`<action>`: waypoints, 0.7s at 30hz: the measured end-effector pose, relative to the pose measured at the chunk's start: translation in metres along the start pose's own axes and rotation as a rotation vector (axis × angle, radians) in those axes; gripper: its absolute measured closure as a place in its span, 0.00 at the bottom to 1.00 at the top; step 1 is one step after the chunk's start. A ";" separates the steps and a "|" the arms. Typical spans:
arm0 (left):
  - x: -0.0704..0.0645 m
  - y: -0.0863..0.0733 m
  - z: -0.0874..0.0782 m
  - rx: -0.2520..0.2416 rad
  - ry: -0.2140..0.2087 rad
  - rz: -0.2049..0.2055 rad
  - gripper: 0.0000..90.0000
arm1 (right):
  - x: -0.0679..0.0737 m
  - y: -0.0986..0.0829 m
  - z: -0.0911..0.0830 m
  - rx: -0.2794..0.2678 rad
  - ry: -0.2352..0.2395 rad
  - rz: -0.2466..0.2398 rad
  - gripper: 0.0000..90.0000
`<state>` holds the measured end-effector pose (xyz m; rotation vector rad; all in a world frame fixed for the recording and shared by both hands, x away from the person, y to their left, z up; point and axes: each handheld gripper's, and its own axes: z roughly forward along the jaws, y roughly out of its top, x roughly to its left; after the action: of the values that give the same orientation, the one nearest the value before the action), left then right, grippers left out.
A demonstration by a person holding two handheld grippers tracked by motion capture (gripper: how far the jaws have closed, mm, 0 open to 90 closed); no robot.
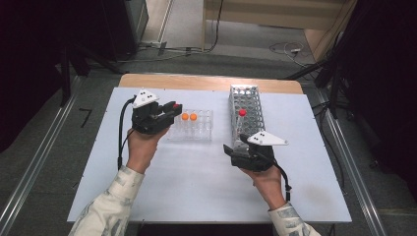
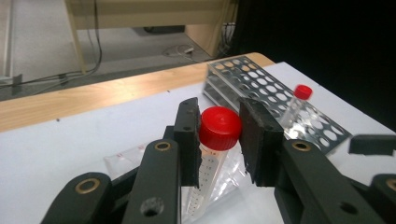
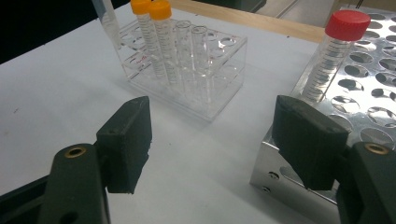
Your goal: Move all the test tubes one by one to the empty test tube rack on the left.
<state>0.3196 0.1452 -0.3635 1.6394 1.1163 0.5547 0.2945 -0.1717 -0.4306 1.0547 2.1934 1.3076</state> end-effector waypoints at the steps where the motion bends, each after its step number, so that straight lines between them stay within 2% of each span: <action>1: 0.002 0.001 0.001 -0.005 0.005 -0.005 0.78 | 0.000 0.000 0.000 -0.001 0.000 0.001 0.30; 10: 0.012 0.004 0.012 -0.008 0.035 -0.036 0.78 | -0.002 0.000 -0.001 -0.002 -0.001 0.011 0.30; 21: 0.012 0.000 0.023 -0.007 0.058 -0.020 0.78 | -0.004 -0.001 -0.003 -0.007 -0.004 0.017 0.30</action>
<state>0.3439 0.1446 -0.3736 1.6128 1.1709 0.5957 0.2952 -0.1769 -0.4298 1.0743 2.1803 1.3179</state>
